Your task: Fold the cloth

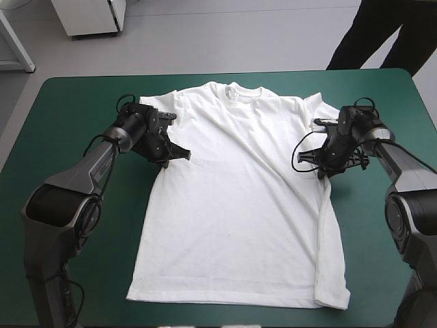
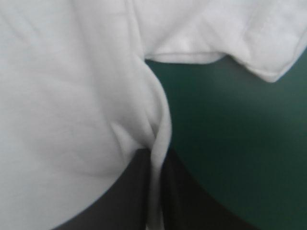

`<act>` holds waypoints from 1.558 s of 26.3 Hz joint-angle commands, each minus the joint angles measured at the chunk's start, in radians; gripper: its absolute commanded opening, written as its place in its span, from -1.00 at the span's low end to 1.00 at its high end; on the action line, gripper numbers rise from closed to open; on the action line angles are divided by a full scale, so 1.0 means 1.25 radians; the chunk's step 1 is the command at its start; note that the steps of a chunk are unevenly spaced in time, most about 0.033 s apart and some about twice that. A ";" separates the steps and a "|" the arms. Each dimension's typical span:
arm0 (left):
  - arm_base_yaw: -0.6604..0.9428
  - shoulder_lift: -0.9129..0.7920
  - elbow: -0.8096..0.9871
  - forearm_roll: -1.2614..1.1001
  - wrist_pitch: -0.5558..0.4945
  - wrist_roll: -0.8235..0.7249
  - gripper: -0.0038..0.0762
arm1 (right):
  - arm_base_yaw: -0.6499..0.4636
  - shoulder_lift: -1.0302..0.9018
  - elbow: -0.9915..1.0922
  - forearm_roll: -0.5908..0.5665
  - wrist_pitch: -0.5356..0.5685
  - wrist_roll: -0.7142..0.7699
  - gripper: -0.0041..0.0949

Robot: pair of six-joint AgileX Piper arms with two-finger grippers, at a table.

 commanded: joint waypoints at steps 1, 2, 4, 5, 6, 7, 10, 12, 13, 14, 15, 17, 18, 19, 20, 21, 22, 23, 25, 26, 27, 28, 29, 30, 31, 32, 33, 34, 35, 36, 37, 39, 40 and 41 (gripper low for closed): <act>-0.001 -0.038 -0.016 -0.004 -0.013 -0.002 -0.96 | -0.004 -0.028 -0.032 0.003 0.006 -0.003 -0.95; -0.001 -0.046 -0.020 -0.004 -0.009 -0.002 -0.96 | -0.004 -0.033 -0.042 0.001 0.009 -0.003 -0.95; -0.001 -0.060 -0.029 -0.001 0.004 0.002 -0.96 | -0.004 -0.045 -0.063 0.001 0.018 -0.003 -0.95; 0.000 -0.075 -0.034 -0.001 0.010 0.001 -0.96 | -0.004 -0.053 -0.077 0.001 0.024 -0.003 -0.95; 0.000 -0.082 -0.042 -0.001 0.016 0.001 -0.96 | -0.004 -0.057 -0.089 0.001 0.031 -0.003 -0.95; 0.000 -0.096 -0.048 0.001 0.017 0.001 -0.96 | -0.004 -0.066 -0.107 0.001 0.040 -0.003 -0.95; 0.000 -0.141 -0.065 0.007 0.022 0.001 -0.96 | -0.004 -0.098 -0.151 0.005 0.049 -0.005 -0.95; 0.000 -0.172 -0.085 0.008 0.035 0.006 -0.96 | -0.004 -0.117 -0.179 0.007 0.053 -0.006 -0.95; 0.000 -0.187 -0.099 0.009 0.046 0.018 -0.96 | -0.004 -0.130 -0.198 0.007 0.062 -0.008 -0.95; 0.000 -0.201 -0.116 0.009 0.055 0.023 -0.96 | -0.004 -0.141 -0.214 0.007 0.071 -0.008 -0.95; 0.000 -0.211 -0.135 0.009 0.061 0.023 -0.96 | -0.004 -0.150 -0.227 0.007 0.079 -0.008 -0.95; 0.000 -0.234 -0.178 0.010 0.077 0.027 -0.96 | -0.004 -0.174 -0.254 0.007 0.090 -0.008 -0.95; 0.000 -0.242 -0.196 0.010 0.080 0.032 -0.96 | -0.004 -0.187 -0.267 0.007 0.093 -0.008 -0.95; 0.000 -0.251 -0.219 0.010 0.082 0.041 -0.96 | -0.004 -0.201 -0.279 0.007 0.096 -0.008 -0.95; 0.000 -0.260 -0.243 0.010 0.083 0.041 -0.96 | -0.004 -0.212 -0.292 0.007 0.098 -0.008 -0.95; 0.000 -0.267 -0.263 0.010 0.085 0.043 -0.96 | -0.004 -0.224 -0.303 0.007 0.098 -0.008 -0.95; 0.000 -0.273 -0.288 0.010 0.089 0.044 -0.96 | -0.004 -0.238 -0.317 0.007 0.099 -0.008 -0.95; 0.000 -0.278 -0.313 0.010 0.094 0.044 -0.96 | -0.004 -0.253 -0.331 0.007 0.103 -0.008 -0.95; 0.000 -0.286 -0.366 0.012 0.103 0.045 -0.96 | -0.004 -0.281 -0.362 0.007 0.103 -0.008 -0.95; 0.000 -0.291 -0.391 0.012 0.112 0.050 -0.96 | -0.004 -0.295 -0.375 0.007 0.103 -0.008 -0.95; 0.000 -0.294 -0.415 0.012 0.116 0.058 -0.96 | -0.004 -0.307 -0.392 0.007 0.103 -0.008 -0.95; 0.000 -0.299 -0.435 0.012 0.124 0.058 -0.96 | -0.004 -0.317 -0.411 0.007 0.102 -0.008 -0.95; 0.000 -0.302 -0.458 0.012 0.127 0.058 -0.96 | -0.004 -0.328 -0.428 0.007 0.102 -0.008 -0.95; 0.000 -0.308 -0.481 0.012 0.131 0.058 -0.96 | -0.004 -0.339 -0.447 0.007 0.102 -0.009 -0.95; 0.000 -0.311 -0.499 0.012 0.133 0.059 -0.96 | -0.004 -0.347 -0.461 0.007 0.102 -0.011 -0.95; 0.000 -0.319 -0.544 0.013 0.140 0.059 -0.96 | -0.004 -0.363 -0.497 0.007 0.102 -0.011 -0.95; 0.000 -0.321 -0.561 0.012 0.143 0.059 -0.96 | -0.004 -0.369 -0.507 0.007 0.102 -0.011 -0.95; 0.000 -0.327 -0.597 0.012 0.149 0.059 -0.96 | -0.004 -0.378 -0.531 0.007 0.104 -0.011 -0.95; 0.000 -0.329 -0.611 0.012 0.149 0.059 -0.96 | -0.004 -0.381 -0.537 0.007 0.104 -0.011 -0.95; 0.000 -0.332 -0.626 0.012 0.149 0.059 -0.96 | -0.004 -0.385 -0.545 0.007 0.105 -0.011 -0.95; 0.000 -0.333 -0.633 0.012 0.149 0.059 -0.96 | -0.004 -0.386 -0.545 0.007 0.105 -0.011 -0.95; 0.000 -0.326 -0.633 0.020 0.147 0.061 -0.96 | -0.004 -0.382 -0.543 0.005 0.105 -0.011 -0.95; 0.000 -0.312 -0.629 0.036 0.136 0.061 -0.96 | -0.004 -0.370 -0.543 0.005 0.098 -0.011 -0.95; 0.000 -0.295 -0.629 0.049 0.121 0.061 -0.96 | -0.004 -0.354 -0.543 0.000 0.086 -0.018 -0.95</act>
